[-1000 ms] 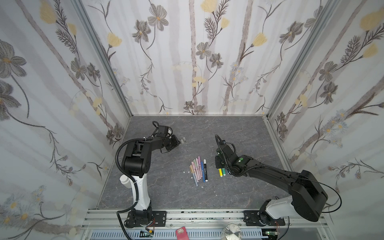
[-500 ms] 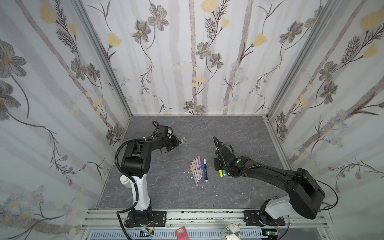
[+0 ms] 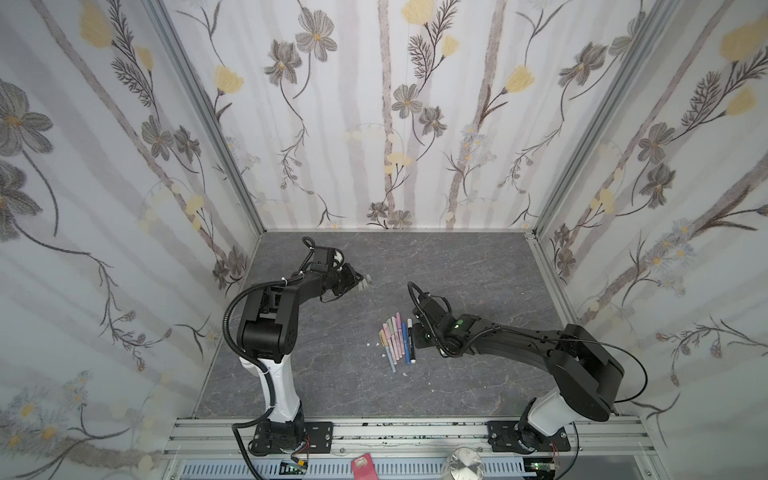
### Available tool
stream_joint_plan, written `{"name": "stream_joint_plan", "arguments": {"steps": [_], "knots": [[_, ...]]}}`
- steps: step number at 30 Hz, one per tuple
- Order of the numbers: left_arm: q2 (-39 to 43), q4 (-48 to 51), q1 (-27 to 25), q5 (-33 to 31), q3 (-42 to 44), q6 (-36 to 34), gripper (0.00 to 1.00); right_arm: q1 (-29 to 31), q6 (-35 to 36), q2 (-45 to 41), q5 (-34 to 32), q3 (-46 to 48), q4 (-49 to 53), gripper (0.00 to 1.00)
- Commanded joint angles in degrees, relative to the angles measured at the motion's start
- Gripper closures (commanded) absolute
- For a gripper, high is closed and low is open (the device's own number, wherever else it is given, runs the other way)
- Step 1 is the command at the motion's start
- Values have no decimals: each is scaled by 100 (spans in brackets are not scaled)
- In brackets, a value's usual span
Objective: Open the pen caps
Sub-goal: 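Open the left gripper to drop the cap while the right moves to the black marker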
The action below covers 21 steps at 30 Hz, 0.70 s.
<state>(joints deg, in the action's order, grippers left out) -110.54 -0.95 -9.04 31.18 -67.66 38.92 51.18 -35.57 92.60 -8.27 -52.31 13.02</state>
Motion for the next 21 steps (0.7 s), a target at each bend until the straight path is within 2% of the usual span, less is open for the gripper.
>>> {"name": "stream_joint_plan", "arguments": {"steps": [1, 12, 21], "knots": [[257, 203, 16, -28, 69, -178, 73, 75, -216, 198, -140, -133, 216, 58], [956, 353, 34, -46, 445, -255, 72, 138, -372, 546, -236, -252, 306, 60], [1180, 610, 33, -68, 532, -446, 71, 180, -398, 814, -227, -372, 342, 61]]}}
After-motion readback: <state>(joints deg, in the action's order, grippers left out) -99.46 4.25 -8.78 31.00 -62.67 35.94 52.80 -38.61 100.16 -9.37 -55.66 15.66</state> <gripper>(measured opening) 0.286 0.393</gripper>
